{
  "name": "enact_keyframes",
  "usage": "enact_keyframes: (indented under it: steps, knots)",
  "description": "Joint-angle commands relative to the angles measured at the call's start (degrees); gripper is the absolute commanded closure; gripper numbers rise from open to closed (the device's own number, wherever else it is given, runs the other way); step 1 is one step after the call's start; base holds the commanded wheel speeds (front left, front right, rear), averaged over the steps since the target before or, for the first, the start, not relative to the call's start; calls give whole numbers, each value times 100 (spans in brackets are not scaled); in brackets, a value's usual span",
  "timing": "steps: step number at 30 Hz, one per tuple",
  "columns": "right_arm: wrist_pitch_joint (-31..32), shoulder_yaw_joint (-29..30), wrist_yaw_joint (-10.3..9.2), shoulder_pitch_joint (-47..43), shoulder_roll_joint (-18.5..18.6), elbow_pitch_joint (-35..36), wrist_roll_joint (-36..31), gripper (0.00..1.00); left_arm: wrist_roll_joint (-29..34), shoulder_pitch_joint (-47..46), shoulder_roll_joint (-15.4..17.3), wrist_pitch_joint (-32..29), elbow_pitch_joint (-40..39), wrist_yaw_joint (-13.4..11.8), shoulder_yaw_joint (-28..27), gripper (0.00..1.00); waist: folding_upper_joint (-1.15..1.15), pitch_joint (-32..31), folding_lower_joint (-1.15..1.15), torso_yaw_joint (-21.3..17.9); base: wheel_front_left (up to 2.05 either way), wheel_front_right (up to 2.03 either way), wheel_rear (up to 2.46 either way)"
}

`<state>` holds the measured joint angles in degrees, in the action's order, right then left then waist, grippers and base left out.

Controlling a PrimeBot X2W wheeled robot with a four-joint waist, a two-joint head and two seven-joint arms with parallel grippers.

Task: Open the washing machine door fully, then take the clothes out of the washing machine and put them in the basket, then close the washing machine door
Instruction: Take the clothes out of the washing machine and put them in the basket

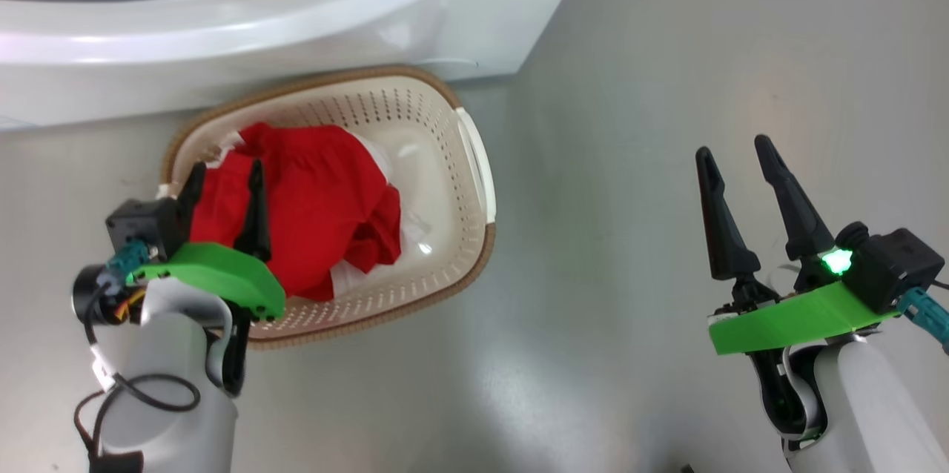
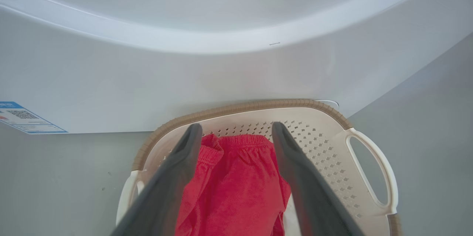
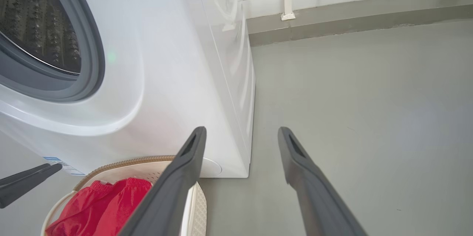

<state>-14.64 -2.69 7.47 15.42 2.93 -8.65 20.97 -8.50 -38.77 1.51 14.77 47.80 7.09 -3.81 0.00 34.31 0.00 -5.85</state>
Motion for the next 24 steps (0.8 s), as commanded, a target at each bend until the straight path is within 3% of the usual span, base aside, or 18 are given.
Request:
enact_keyframes:
  steps: [1,24]
  knots:
    - [-36,-108,2,-171,-5,91,-33,0,-55,248,140,23,-147,16,-111,0,0,-281,0,143,0,0,0]
    - [-36,-37,2,-892,-4,-74,-155,0,-288,1564,137,23,-1471,35,0,0,0,-1757,0,361,0,0,0]
